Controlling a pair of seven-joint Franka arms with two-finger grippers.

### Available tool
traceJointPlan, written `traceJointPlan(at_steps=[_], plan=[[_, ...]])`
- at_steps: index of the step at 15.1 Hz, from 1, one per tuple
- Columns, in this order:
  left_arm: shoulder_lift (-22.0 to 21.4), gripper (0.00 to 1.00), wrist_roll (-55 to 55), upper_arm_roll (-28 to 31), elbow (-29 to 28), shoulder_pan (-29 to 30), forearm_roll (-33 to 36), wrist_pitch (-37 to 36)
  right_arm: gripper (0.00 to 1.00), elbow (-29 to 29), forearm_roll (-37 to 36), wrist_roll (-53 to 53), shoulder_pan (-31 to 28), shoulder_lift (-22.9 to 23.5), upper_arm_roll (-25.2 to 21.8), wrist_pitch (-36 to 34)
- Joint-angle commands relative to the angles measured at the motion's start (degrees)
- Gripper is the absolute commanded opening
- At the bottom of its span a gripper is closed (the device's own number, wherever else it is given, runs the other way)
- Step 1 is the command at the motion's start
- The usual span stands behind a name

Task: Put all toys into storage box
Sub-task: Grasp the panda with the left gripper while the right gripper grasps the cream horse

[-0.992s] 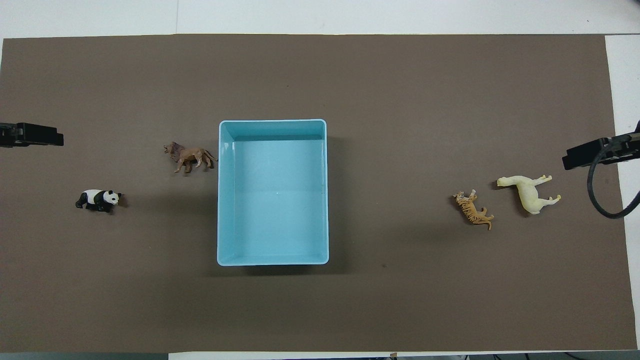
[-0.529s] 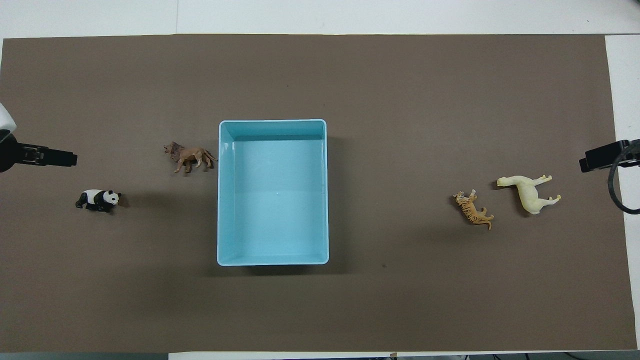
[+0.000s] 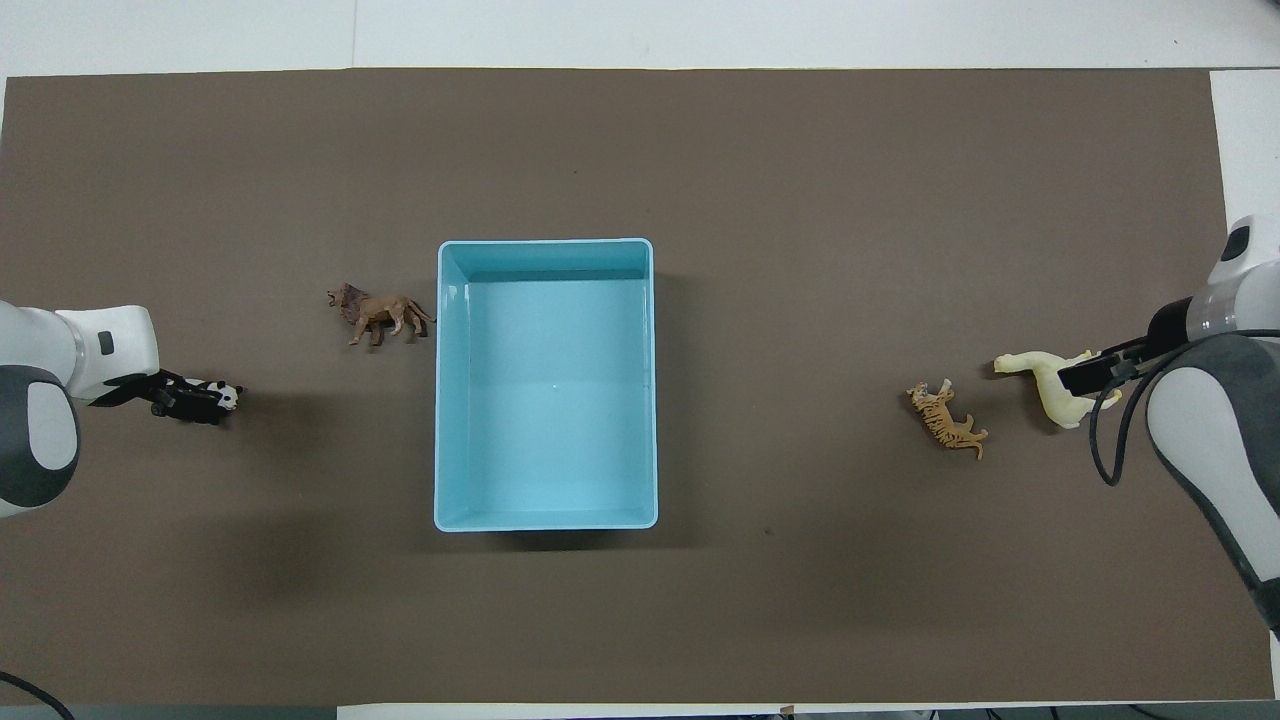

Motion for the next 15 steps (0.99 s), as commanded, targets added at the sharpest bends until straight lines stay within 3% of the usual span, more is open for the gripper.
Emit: traceJointPlan(at_steps=[1,6,10,14,15], plan=[[-1.12,1.00,3.99,-0.23,-2.32,1.44,2.95,2.45,1.00,-0.95,-0.07,-0.68,-0.50,1.57,0.30,1.99],[0.37,1.00,3.39,-0.32,-2.40,1.35,4.63,4.11,1.00,-3.41,-0.25,0.73,-2.08,3.85,0.21,5.33],[3.36,1.00,0.75,-0.41,-2.40,0.73,4.63,7.19,1.00,-8.41,-0.60,1.43,-3.23,5.00,0.21,14.63],[3.63,1.00,-0.29,-0.41,-2.32,0.65,4.63,6.85,1.00,-11.84,-0.69,4.16,-3.32,5.09,0.21,20.27],[3.63,0.93,-2.65,-0.32,-2.32,0.47,4.63,6.49,1.00,-12.02,-0.69,4.16,-3.32,5.09,0.21,20.63]])
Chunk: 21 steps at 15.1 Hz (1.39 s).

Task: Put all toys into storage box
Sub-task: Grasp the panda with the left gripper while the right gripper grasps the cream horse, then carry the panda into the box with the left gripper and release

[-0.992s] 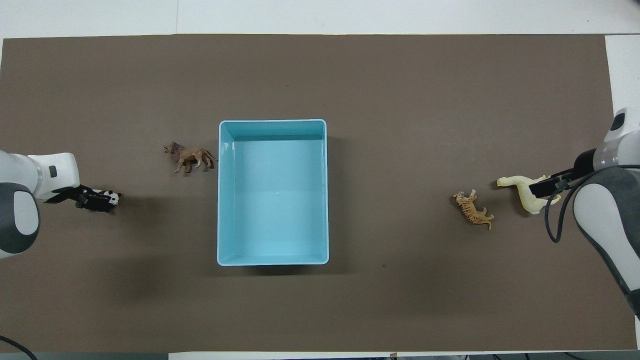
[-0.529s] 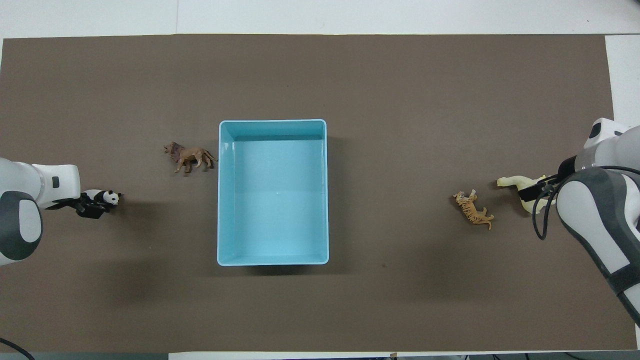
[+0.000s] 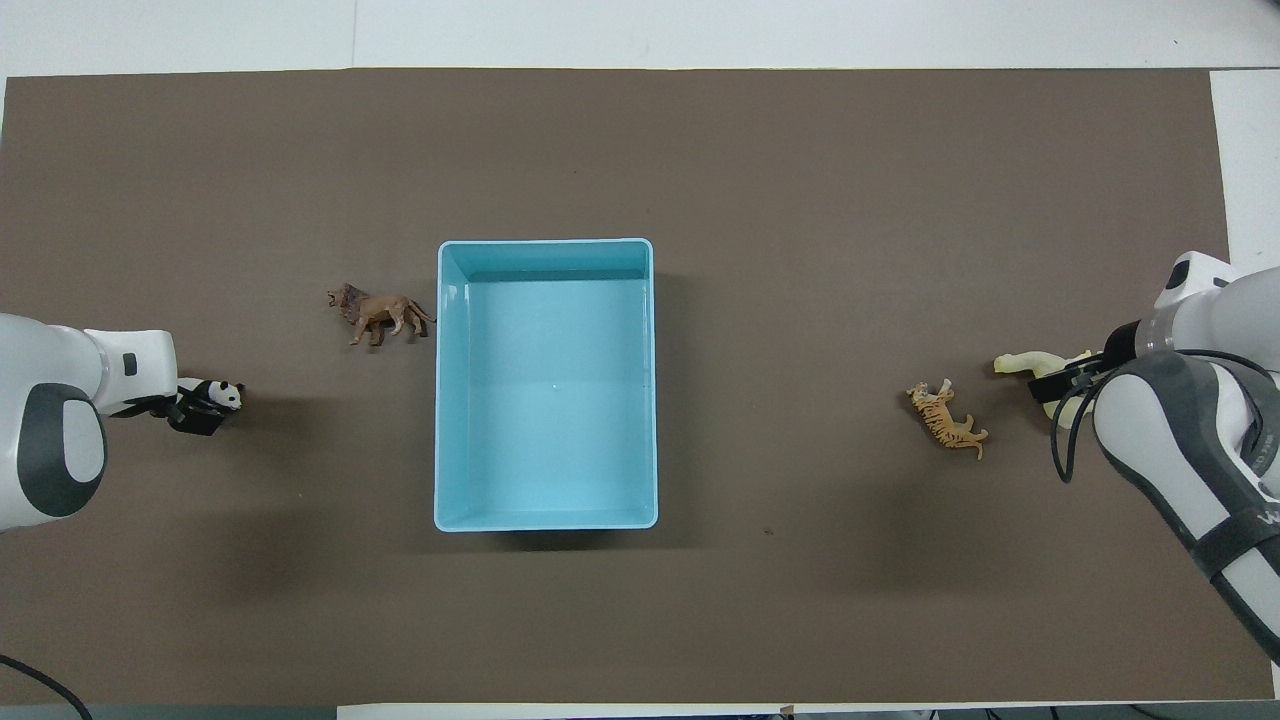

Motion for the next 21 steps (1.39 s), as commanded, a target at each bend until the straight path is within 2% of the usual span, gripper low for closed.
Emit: traceJointPlan(at_steps=[1,2,3,4,5,6,7,10,12,13,16,17,19,21], plan=[[0.31,0.68,-6.46,0.25,-0.55,-0.40,1.20,0.37,1.00,-1.86,-0.69,1.26,-0.55,-0.99,0.25,1.82],[0.13,0.47,-8.31,0.25,-0.37,-0.32,1.20,-1.03,0.99,-1.94,-0.69,1.26,-0.55,-0.99,0.25,2.09],[0.04,0.42,-8.85,0.25,-0.11,-0.14,1.20,-2.18,0.99,-2.64,-0.69,1.26,-0.55,-0.99,0.25,2.96],[-0.13,0.27,-8.86,0.25,0.16,0.21,1.20,-3.06,0.99,-3.17,-0.69,1.26,-0.55,-1.08,0.25,4.01],[-0.48,0.17,-8.95,0.25,1.03,0.56,1.20,-4.90,0.97,-3.61,-0.69,1.26,-0.55,-1.17,0.25,4.54],[-0.66,0.01,-9.30,0.34,2.17,0.91,1.20,-7.35,0.89,-3.70,-0.69,1.17,-0.55,-1.17,0.25,4.55],[-0.84,0.00,-10.08,0.34,4.27,0.92,1.20,-10.33,0.72,-3.70,-0.69,1.08,-0.55,-1.26,0.25,4.55],[-0.93,0.00,-14.21,0.17,12.61,0.13,0.85,-22.63,0.01,-3.70,-0.69,0.65,-1.34,-1.26,0.25,4.11],[-1.89,0.00,-20.16,-0.44,15.00,-0.14,0.58,-27.74,0.00,-3.09,-0.69,0.56,-1.43,-1.17,0.25,3.24],[-3.20,0.00,-24.03,-1.06,15.19,-0.66,-0.55,-29.33,0.00,-1.87,-0.60,0.82,-1.43,-1.17,0.33,0.62],[-8.56,0.00,-40.26,-1.85,18.25,-6.27,-11.43,-36.35,0.00,9.00,-0.34,2.65,-0.03,-1.00,0.68,-14.99],[-10.31,0.00,-47.55,-2.55,19.13,-8.90,-12.50,-37.95,0.00,13.22,-0.42,5.80,1.54,-0.91,0.69,-20.36],[-12.43,0.00,-64.94,-5.53,19.32,-15.93,-12.60,-37.62,0.00,19.04,-0.42,12.30,4.80,-0.99,0.77,-27.50],[-12.44,0.00,-77.97,-7.39,18.79,-22.17,-12.86,-34.12,0.00,23.17,-0.34,21.60,10.05,-1.52,0.95,-33.13]])
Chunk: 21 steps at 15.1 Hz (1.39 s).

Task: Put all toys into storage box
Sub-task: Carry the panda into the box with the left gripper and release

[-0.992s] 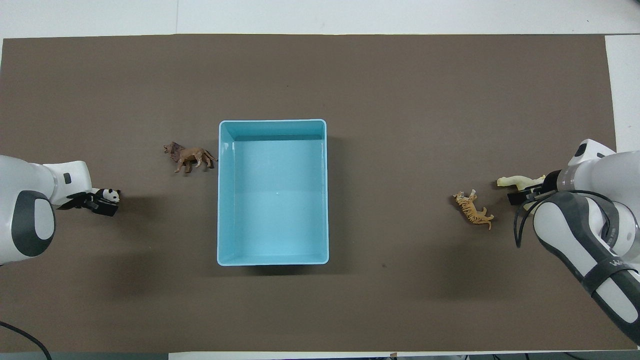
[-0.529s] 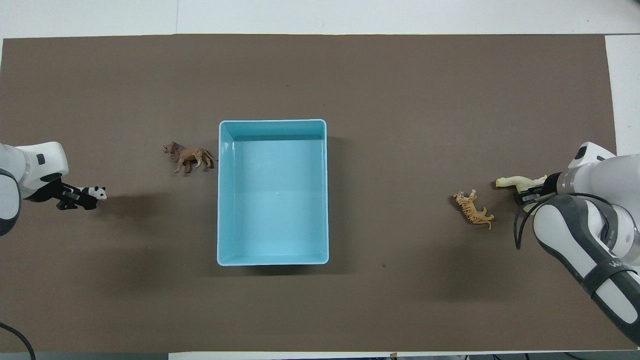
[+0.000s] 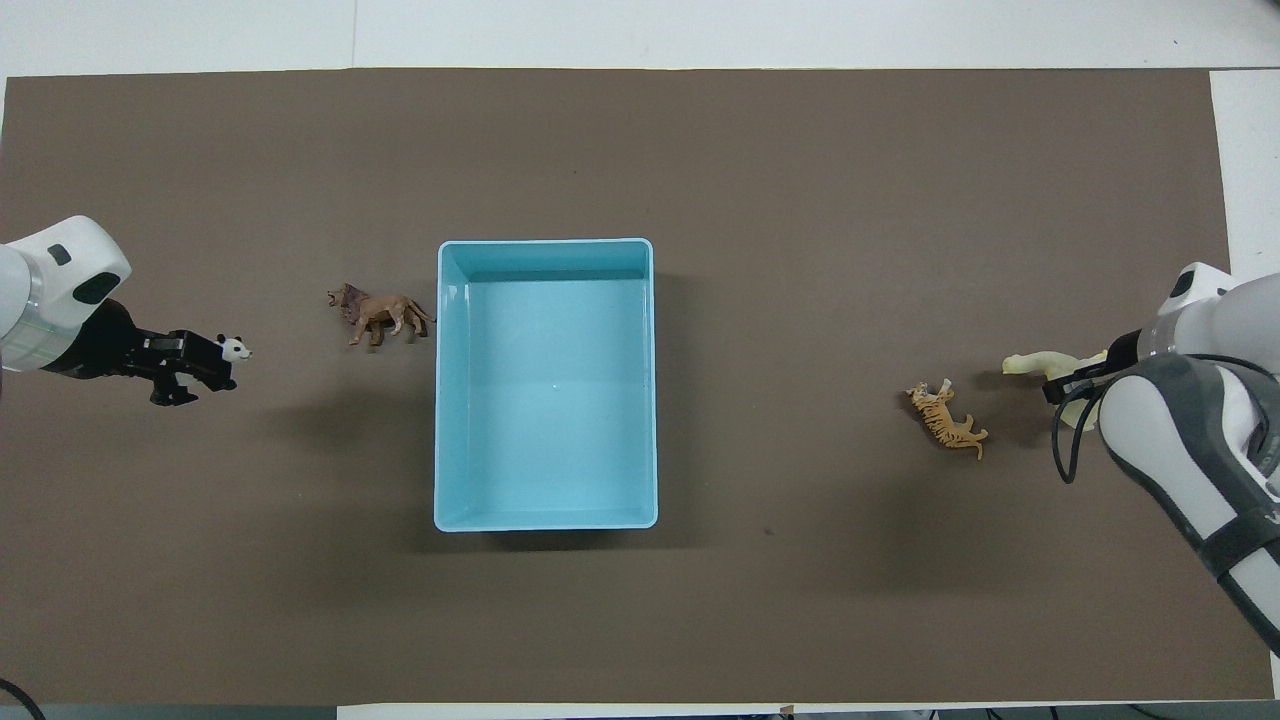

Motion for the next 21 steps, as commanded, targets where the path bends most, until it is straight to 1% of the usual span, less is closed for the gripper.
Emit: traceJointPlan(at_steps=[1,3,4,6,7,8,9,10,13,15,17,19,21], plan=[[-0.36,0.00,-19.92,-0.92,-1.54,-9.38,-0.53,5.54,0.00,5.88,-0.37,13.21,6.33,0.38,0.58,-6.85],[-0.27,0.00,-29.17,-0.83,-3.81,-15.37,-0.53,10.99,0.00,6.95,0.51,21.13,9.15,0.12,0.67,-8.45],[-0.27,0.00,-30.78,-0.74,-5.74,-16.79,-0.53,13.28,0.00,6.95,1.38,25.69,11.17,0.03,0.67,-8.63],[-0.28,0.00,-31.06,-0.83,-8.47,-17.33,-0.53,16.54,0.00,6.95,1.92,35.19,15.74,-0.32,0.67,-8.72],[-0.01,0.15,-31.24,-0.83,-8.92,-17.94,-0.53,17.78,0.00,6.86,2.01,36.71,16.63,-0.41,0.67,-8.45],[0.08,0.34,-31.24,-0.74,-8.93,-17.86,-0.53,17.96,0.00,6.78,2.01,36.90,16.64,-0.41,0.67,-8.45],[0.08,0.73,-31.24,-0.74,-8.93,-17.60,-0.53,17.79,0.00,6.69,2.01,36.90,16.64,-0.50,0.67,-8.45],[0.16,1.00,-31.50,-0.74,-8.75,-17.59,-0.44,17.44,0.00,6.51,2.01,36.81,16.64,-0.50,0.67,-8.45],[0.60,1.00,-39.83,-0.57,-7.61,-17.33,0.17,17.26,0.00,6.51,2.10,38.29,17.25,-0.76,0.76,-8.63],[0.52,1.00,-40.38,-0.31,-6.64,-16.46,0.18,16.91,0.00,6.60,2.10,42.59,19.70,-0.85,0.85,-8.36],[0.52,1.00,-40.12,-0.30,-6.55,-12.25,0.26,17.17,0.00,6.86,2.10,48.47,23.65,-0.85,0.93,-8.02],[0.52,1.00,-40.03,-0.13,-6.64,-11.09,0.26,16.91,0.00,7.39,2.27,51.83,25.33,-0.85,1.02,-7.75],[0.69,1.00,-39.85,-0.21,-6.64,-6.89,0.26,17.88,0.00,9.05,4.37,55.86,28.40,-0.50,1.11,-7.14]])
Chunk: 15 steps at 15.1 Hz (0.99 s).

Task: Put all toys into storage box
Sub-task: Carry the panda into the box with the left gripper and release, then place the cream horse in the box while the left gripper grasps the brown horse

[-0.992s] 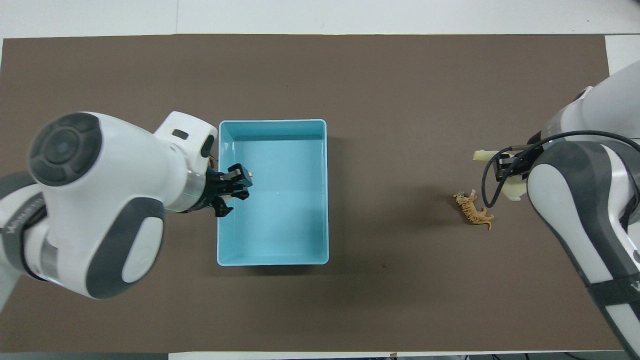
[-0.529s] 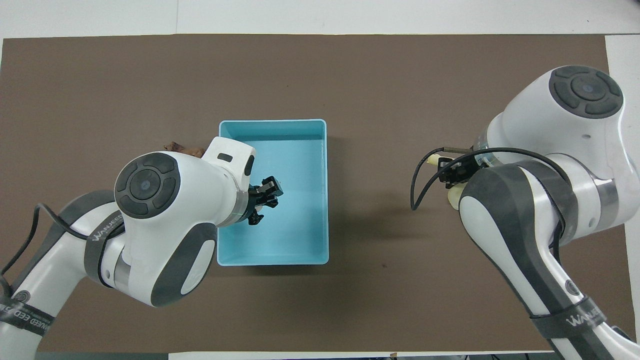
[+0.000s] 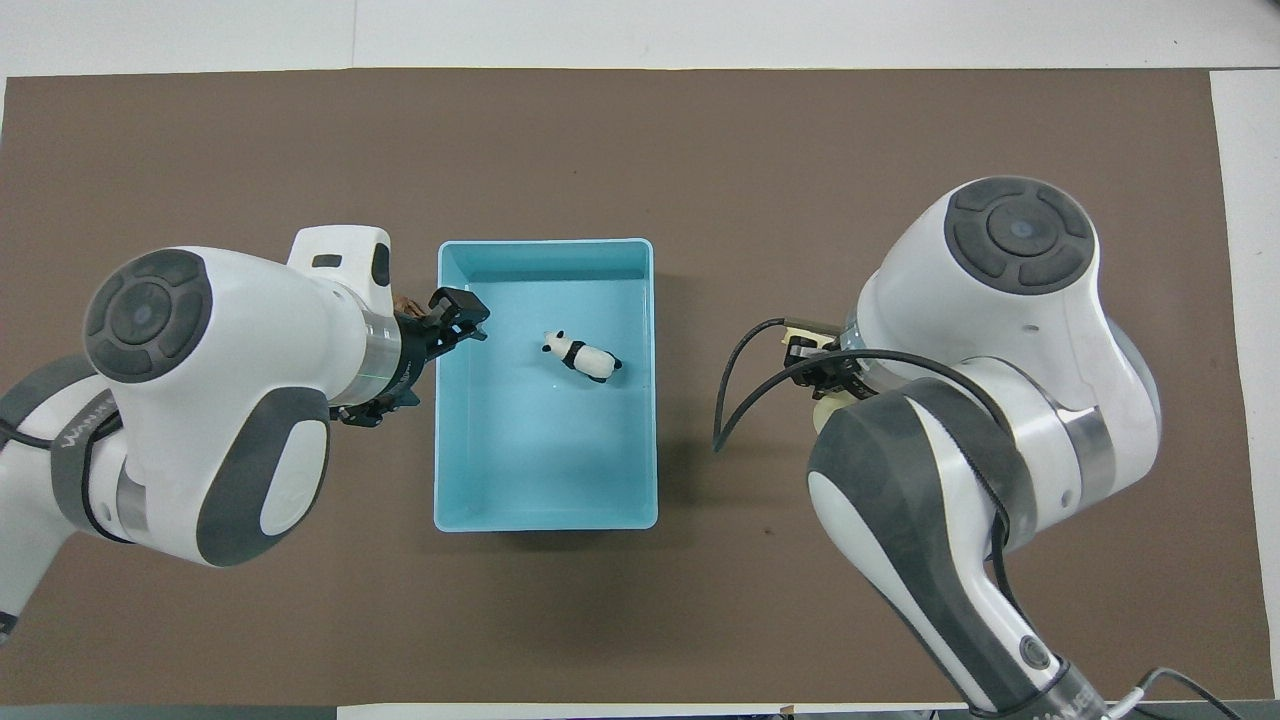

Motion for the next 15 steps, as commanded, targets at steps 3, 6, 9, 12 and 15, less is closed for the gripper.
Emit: traceJointPlan(at_steps=[3,6,9,12,15], plan=[[0.21,1.00,-1.03,-0.37,-0.66,8.62,0.28,1.92,0.00,2.04,5.87,13.38,9.22,-0.02,0.20,5.03],[4.24,1.00,-5.40,-0.28,0.47,13.37,0.28,2.97,0.00,7.02,5.36,20.01,16.45,3.13,0.11,8.82],[11.10,1.00,-17.86,-0.28,4.16,13.55,4.30,6.21,0.00,15.38,4.92,20.02,17.86,9.45,0.11,9.79],[13.66,1.00,-22.74,-0.20,4.52,14.69,5.11,9.47,0.00,15.93,2.47,19.49,18.13,11.05,0.11,14.34],[15.42,1.00,-23.97,-0.28,3.21,14.08,5.29,11.58,0.00,15.93,2.46,18.18,17.78,11.67,0.11,20.93]])
